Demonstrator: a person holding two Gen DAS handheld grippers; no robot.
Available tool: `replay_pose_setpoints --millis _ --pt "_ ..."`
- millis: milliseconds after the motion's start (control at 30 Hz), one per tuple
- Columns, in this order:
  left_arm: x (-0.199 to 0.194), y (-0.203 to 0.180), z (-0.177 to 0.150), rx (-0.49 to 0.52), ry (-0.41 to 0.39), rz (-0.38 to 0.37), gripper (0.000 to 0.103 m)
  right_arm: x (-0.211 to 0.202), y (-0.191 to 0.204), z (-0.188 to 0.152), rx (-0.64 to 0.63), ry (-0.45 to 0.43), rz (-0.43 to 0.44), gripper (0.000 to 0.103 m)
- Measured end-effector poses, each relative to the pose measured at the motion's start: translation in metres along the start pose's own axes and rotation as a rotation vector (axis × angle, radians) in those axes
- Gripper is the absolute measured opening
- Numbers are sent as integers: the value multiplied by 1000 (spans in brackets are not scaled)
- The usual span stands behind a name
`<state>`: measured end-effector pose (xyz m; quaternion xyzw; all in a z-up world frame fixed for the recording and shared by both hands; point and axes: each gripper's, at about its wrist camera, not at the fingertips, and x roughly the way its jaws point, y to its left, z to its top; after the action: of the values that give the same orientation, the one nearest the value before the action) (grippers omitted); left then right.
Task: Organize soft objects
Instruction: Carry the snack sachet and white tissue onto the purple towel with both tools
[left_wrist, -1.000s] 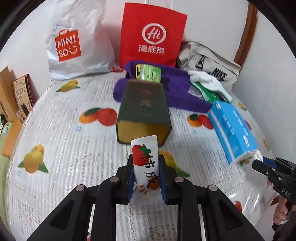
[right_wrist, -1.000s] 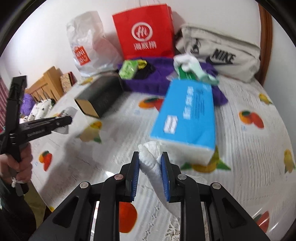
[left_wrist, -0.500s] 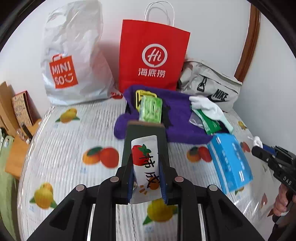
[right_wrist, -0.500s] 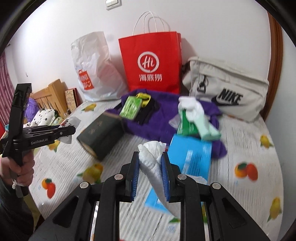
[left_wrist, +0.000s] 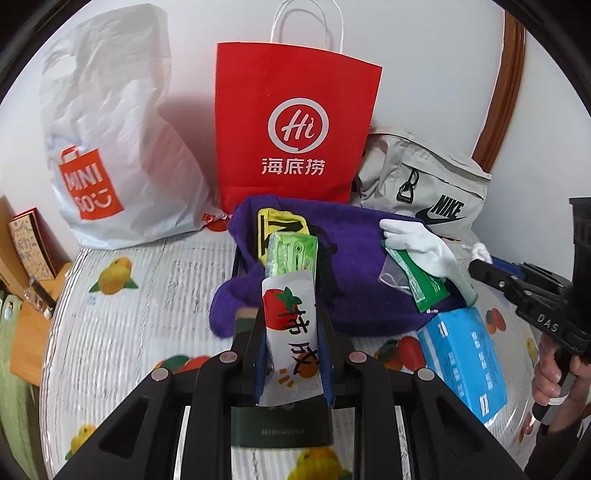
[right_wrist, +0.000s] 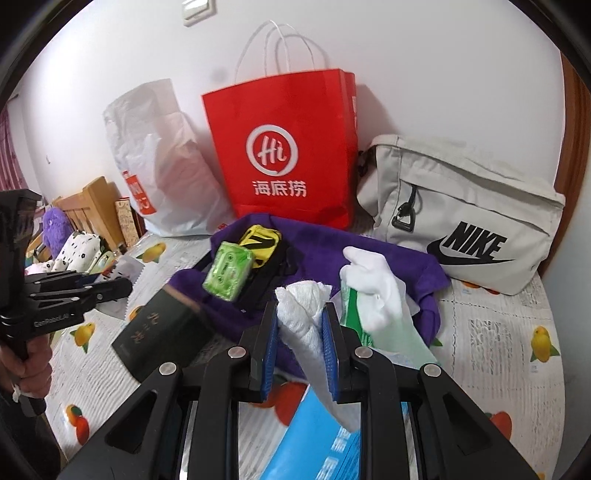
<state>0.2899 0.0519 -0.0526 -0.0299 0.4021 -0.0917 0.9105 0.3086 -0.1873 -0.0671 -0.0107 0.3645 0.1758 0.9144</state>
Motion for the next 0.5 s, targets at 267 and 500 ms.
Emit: replay_pose_setpoints --millis 267,500 --pt "31 0 16 -5 24 -9 22 37 -21 8 40 72 24 23" --pt "57 0 27 -7 51 -25 22 77 -24 13 40 171 27 23"
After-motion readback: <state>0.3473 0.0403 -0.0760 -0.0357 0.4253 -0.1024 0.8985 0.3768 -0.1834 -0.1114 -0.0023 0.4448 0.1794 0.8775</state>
